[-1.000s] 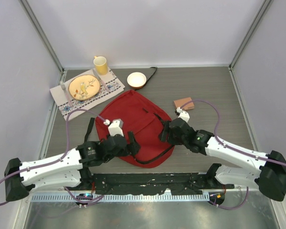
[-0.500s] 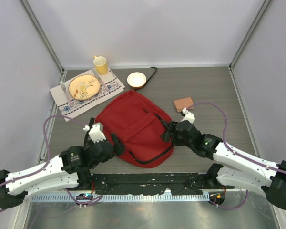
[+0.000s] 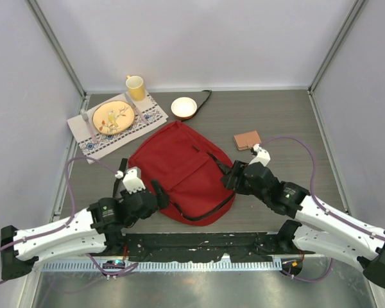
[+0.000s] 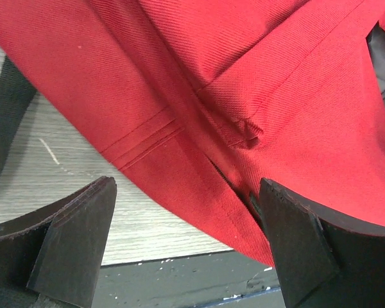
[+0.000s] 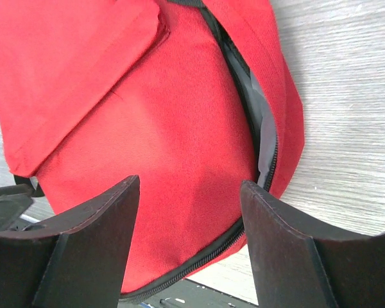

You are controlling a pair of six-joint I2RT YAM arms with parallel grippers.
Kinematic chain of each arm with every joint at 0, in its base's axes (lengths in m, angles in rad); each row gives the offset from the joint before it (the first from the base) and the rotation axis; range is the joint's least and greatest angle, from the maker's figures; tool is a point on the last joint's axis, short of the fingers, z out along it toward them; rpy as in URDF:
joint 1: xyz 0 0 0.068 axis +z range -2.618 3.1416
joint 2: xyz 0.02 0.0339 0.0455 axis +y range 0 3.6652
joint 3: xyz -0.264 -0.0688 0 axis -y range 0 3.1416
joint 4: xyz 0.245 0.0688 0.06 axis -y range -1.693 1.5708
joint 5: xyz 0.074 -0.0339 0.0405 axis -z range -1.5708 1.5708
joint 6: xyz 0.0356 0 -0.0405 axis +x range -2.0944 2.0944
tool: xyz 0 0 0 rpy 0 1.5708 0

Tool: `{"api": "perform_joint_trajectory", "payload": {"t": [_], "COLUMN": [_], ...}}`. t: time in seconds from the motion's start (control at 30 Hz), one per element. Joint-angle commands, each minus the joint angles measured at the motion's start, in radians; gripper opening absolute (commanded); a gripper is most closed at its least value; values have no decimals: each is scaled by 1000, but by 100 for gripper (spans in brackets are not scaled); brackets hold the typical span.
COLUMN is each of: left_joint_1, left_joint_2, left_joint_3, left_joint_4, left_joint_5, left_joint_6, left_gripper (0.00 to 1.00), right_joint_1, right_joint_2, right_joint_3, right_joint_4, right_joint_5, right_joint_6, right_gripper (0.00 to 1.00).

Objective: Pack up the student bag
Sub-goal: Zip the student bag at the center of the board.

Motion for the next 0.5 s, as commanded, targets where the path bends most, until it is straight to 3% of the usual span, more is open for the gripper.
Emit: {"api": "perform_joint_trajectory", "payload": {"t": [0.0,0.37,0.47], "left_joint_1": [8,100,129], "left_joint_2": [88,180,203], "left_joint_3": [22,-8,-14], "left_joint_4": [146,409,438], "left_joint_5": [-16,103,122], "left_joint_6": [14,117,117], "left_gripper": [94,96,88], "right_joint_1": [1,1,3], "right_joint_2": [-81,-174,-178], "right_joint_3": [53,30,25], "right_joint_4": [-72,-142,-168], "right_joint_5": [101,142,137], "right_joint_6": [-2,31,37], "right_gripper": [69,69,69]}}
